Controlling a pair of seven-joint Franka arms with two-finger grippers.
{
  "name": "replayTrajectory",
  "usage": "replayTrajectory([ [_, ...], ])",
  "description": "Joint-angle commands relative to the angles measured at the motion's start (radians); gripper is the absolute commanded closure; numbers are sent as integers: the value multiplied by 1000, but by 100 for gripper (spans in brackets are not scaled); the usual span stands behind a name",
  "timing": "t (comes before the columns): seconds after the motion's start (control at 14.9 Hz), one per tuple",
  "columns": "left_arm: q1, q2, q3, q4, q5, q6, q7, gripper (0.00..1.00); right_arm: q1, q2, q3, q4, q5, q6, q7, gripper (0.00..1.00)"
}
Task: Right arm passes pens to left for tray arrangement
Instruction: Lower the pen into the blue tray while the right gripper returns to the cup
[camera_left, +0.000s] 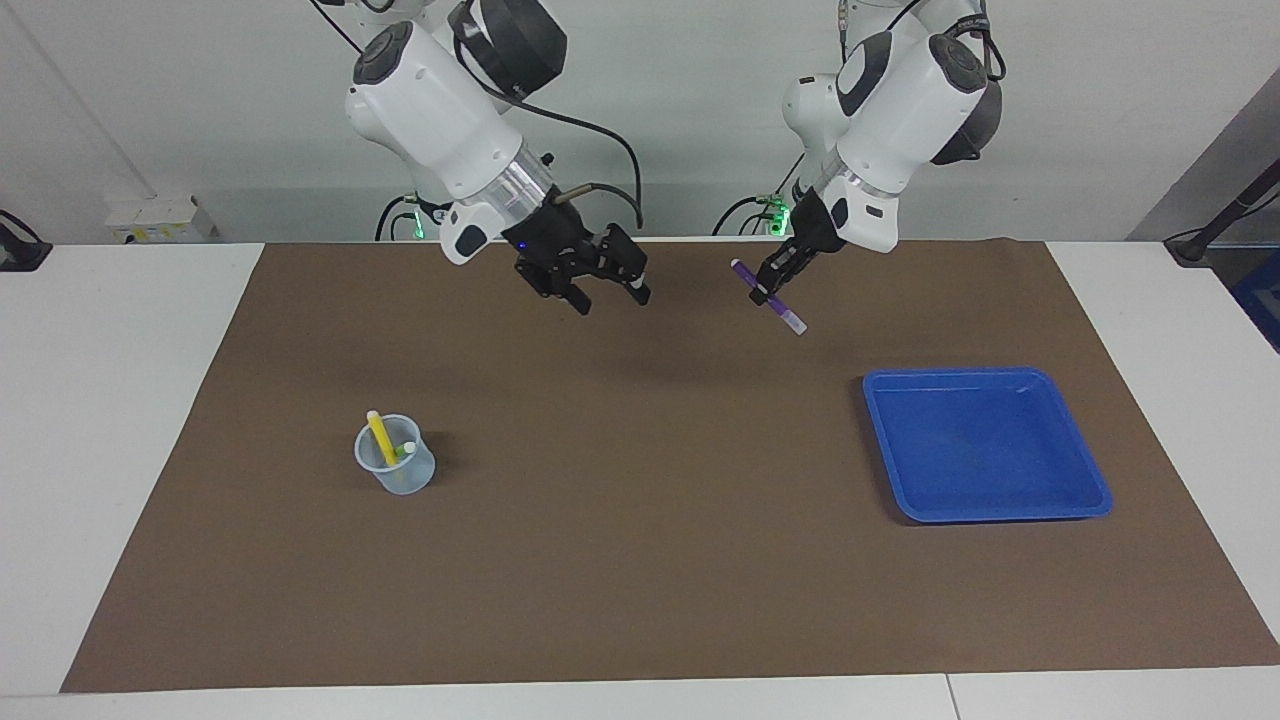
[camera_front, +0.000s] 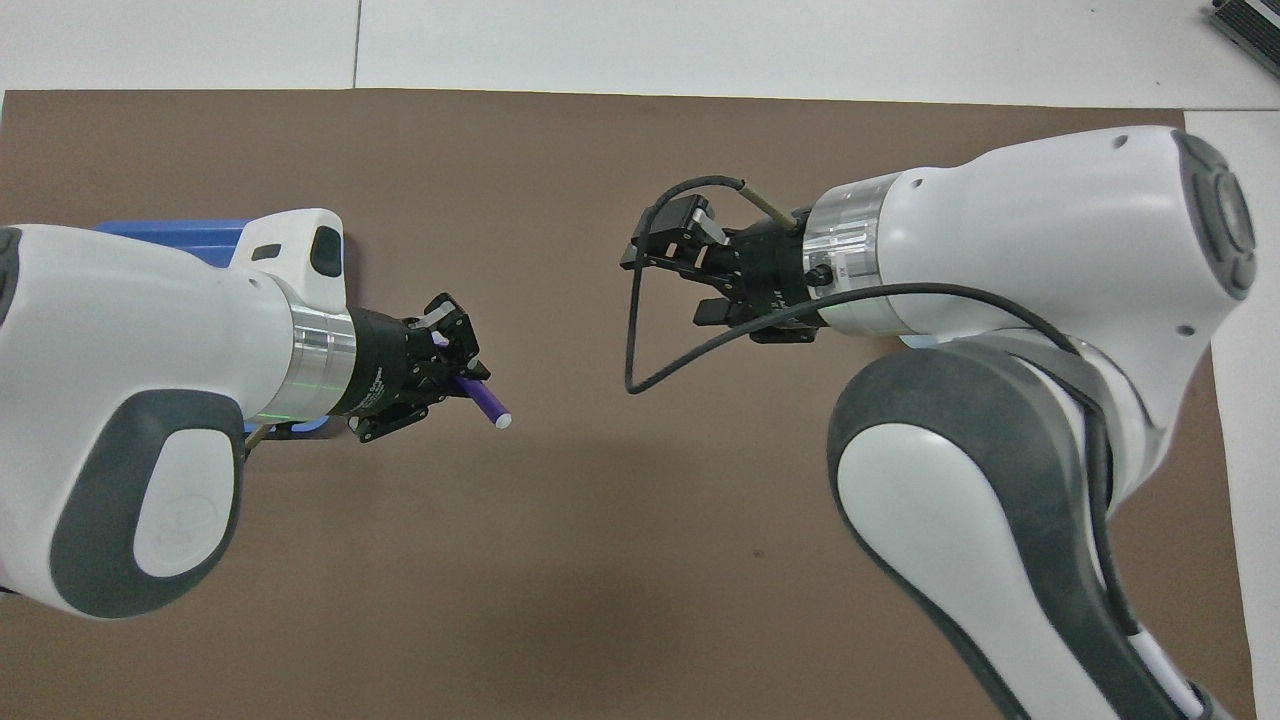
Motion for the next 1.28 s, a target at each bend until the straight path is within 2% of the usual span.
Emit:
replayTrajectory([
  [0.0, 49, -104, 1, -155, 28, 9, 201, 100, -51, -16, 10, -6, -124, -53, -284, 2],
  [0.13, 102, -121, 1, -198, 72, 14, 347, 100, -74, -18, 10, -14, -195, -53, -447, 1],
  [0.27, 129, -112, 0, -198, 123, 5, 385, 100, -101, -28, 10, -46, -253, -36, -567, 1],
  [0.47, 132, -85, -2, -203, 206, 15, 428, 100, -160, -38, 11, -127, -264, 56, -719, 1],
  [0.67, 193, -69, -2, -198, 284, 17, 581, 100, -186, -25, 11, -136, -284, 86, -830, 1],
  [0.81, 246, -56, -2, -197, 286, 26, 678, 100, -196, -1, 11, -161, -310, 143, -880, 2],
  [0.94, 264, -46, 0, -197, 287, 35, 711, 100, -197, 1, 11, -201, -310, 194, -926, 9],
  [1.21, 279, -39, 0, -192, 293, 37, 741, 100, -255, 34, 11, -211, -374, 208, -959, 9],
])
